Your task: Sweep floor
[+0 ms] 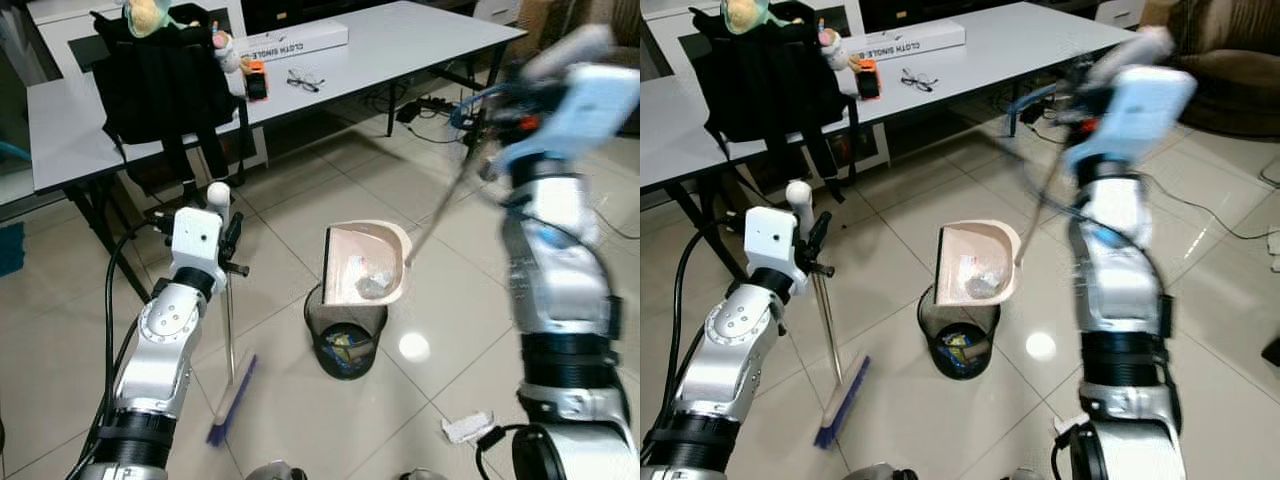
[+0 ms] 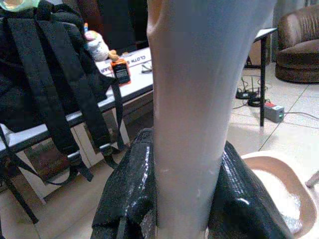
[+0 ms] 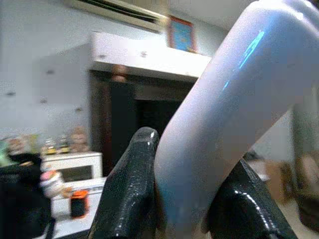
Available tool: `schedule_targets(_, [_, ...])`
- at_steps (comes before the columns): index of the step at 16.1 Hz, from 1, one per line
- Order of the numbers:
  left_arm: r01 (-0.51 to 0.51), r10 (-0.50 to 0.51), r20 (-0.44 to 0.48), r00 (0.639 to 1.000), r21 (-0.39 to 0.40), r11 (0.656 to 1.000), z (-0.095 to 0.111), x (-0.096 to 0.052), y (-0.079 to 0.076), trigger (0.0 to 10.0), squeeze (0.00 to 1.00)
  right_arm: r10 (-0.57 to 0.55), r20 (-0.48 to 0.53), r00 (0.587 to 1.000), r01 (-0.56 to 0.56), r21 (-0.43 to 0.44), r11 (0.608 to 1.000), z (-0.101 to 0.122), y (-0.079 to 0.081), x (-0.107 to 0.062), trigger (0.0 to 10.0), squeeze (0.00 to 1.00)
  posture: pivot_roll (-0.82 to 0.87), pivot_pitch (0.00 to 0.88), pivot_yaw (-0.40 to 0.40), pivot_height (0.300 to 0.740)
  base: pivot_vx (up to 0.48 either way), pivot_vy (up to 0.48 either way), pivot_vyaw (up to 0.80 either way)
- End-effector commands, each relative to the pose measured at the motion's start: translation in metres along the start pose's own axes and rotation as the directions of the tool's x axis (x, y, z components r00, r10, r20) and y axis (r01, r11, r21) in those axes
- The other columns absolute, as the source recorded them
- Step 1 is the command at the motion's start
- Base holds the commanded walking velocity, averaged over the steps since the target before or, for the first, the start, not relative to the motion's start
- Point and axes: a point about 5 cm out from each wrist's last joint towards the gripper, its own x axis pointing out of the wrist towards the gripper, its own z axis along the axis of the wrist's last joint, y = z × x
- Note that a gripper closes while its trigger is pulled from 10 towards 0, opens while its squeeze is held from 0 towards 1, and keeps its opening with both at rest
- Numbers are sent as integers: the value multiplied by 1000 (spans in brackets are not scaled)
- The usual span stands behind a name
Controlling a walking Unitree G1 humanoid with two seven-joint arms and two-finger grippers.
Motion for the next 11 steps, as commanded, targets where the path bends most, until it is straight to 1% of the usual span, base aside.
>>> schedule_targets(1, [-1,1,12,1000,25,1000,2,0,2,10000,0,99,114,989,-95,-41,995,12,18,5,10000,0,-32,31,77,740,0,0,0])
schedule_targets(2, [-1,1,12,1000,25,1000,2,0,2,10000,0,118,120,986,-112,-52,992,10,21,4,10000,0,-32,31,77,740,0,0,0])
schedule_targets(3, [-1,0,14,1000,26,1000,2,0,2,10000,0,189,132,973,-178,-88,980,6,32,0,10000,0,-31,30,75,740,0,0,0])
schedule_targets(4, [1,-1,14,1000,28,1000,2,0,2,10000,0,277,146,950,-258,-135,957,2,46,-5,10000,0,-28,28,72,740,0,0,0])
schedule_targets(5, [1,-1,14,1000,29,1000,2,0,2,10000,0,303,152,941,-281,-150,948,1,51,-7,10000,0,-28,28,72,740,0,0,0])
schedule_targets(6, [0,0,14,1000,31,1000,2,-1,2,10000,0,361,168,917,-333,-174,927,-3,62,-14,10000,0,-27,30,72,740,0,0,0])
schedule_targets(7, [-1,0,14,1000,31,1000,2,-1,2,10000,0,375,174,911,-345,-181,921,-4,65,-16,10000,0,-27,30,72,740,0,0,0])
schedule_targets(8, [0,0,14,1000,33,999,2,-2,2,10000,0,408,172,897,-373,-206,905,-8,70,-20,10000,0,-26,30,71,740,0,0,0])
schedule_targets(10, [0,-1,14,1000,35,999,2,-2,2,10000,0,468,172,867,-416,-269,869,-13,79,-28,10000,0,-23,33,70,740,0,0,0])
schedule_targets(11, [1,-1,13,1000,37,999,2,-3,2,10000,0,504,169,847,-442,-304,844,-16,85,-32,10000,0,-21,36,69,740,0,0,0])
